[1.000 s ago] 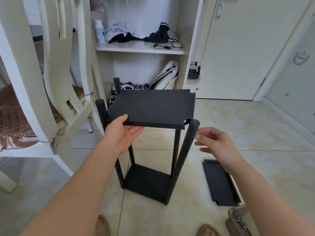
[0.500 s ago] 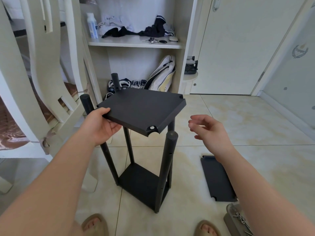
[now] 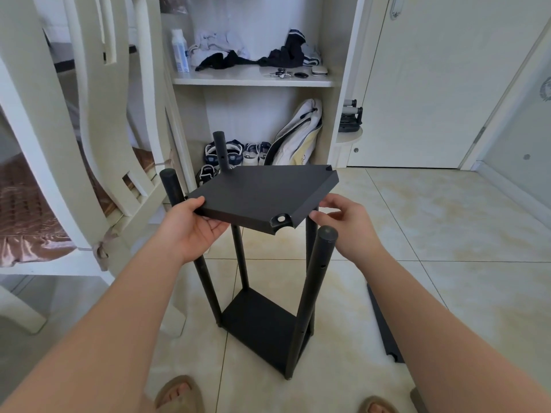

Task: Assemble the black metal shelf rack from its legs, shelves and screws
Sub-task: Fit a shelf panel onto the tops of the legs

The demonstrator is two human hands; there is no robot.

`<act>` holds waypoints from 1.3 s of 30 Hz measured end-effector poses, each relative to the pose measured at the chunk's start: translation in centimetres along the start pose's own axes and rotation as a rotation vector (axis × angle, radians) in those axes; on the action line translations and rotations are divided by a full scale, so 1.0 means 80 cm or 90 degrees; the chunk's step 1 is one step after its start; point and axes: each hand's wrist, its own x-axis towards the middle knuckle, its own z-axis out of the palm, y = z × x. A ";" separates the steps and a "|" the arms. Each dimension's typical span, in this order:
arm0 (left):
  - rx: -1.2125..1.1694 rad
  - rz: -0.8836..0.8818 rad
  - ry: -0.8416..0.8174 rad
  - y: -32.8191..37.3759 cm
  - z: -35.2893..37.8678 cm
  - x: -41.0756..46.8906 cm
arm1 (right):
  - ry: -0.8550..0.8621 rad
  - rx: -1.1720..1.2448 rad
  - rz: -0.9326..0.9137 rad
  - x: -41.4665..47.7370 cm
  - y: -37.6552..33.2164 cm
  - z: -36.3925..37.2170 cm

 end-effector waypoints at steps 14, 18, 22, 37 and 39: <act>-0.055 0.009 -0.035 0.006 -0.001 0.009 | 0.087 0.008 0.040 0.009 0.011 -0.002; -0.039 0.013 -0.028 0.005 0.000 0.007 | 0.116 0.005 0.052 0.003 0.017 -0.016; -0.014 0.014 -0.022 0.003 -0.001 0.005 | 0.128 0.002 0.059 0.000 0.021 -0.025; 0.091 0.017 0.021 -0.003 -0.002 0.007 | 0.127 0.019 0.058 -0.005 0.029 -0.038; 0.101 0.019 0.019 -0.005 0.000 0.006 | 0.122 0.025 0.058 -0.004 0.028 -0.039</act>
